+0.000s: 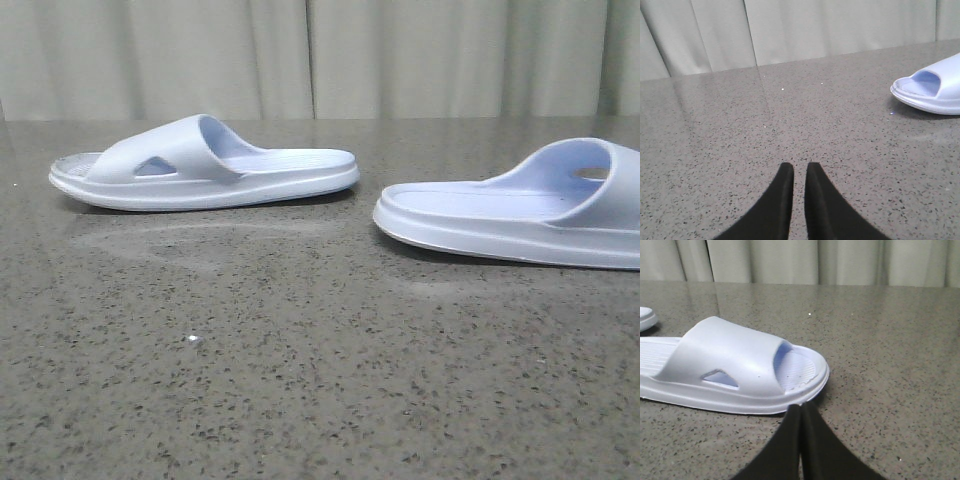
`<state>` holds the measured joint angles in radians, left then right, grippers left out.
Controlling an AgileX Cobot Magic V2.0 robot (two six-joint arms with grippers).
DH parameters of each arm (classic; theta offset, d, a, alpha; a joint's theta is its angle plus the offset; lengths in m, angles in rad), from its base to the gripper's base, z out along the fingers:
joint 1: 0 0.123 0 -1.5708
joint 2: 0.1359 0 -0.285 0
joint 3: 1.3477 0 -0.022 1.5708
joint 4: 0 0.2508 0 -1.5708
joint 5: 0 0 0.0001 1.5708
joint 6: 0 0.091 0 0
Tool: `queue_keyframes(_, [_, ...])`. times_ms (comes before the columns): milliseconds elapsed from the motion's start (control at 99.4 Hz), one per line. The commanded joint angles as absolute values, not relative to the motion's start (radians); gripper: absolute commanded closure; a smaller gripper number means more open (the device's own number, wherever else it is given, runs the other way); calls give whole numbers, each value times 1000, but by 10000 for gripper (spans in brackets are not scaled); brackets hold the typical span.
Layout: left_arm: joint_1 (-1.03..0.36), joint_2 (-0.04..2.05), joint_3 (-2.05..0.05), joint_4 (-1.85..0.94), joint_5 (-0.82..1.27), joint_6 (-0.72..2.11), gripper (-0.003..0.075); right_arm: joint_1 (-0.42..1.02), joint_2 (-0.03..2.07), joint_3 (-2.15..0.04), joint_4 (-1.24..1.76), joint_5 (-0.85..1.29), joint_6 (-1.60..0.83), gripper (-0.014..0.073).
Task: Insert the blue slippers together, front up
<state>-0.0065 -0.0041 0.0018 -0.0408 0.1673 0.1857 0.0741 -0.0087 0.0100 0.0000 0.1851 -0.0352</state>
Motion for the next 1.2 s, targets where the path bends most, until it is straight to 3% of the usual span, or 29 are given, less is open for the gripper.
queue_keyframes(0, [-5, -32, 12, -44, 83, 176, 705, 70, -30, 32, -11, 102, -31, 693])
queue_keyframes(1187, [-5, -32, 12, -44, 79, 176, 705, 70, -30, 32, 0, 81, -31, 693])
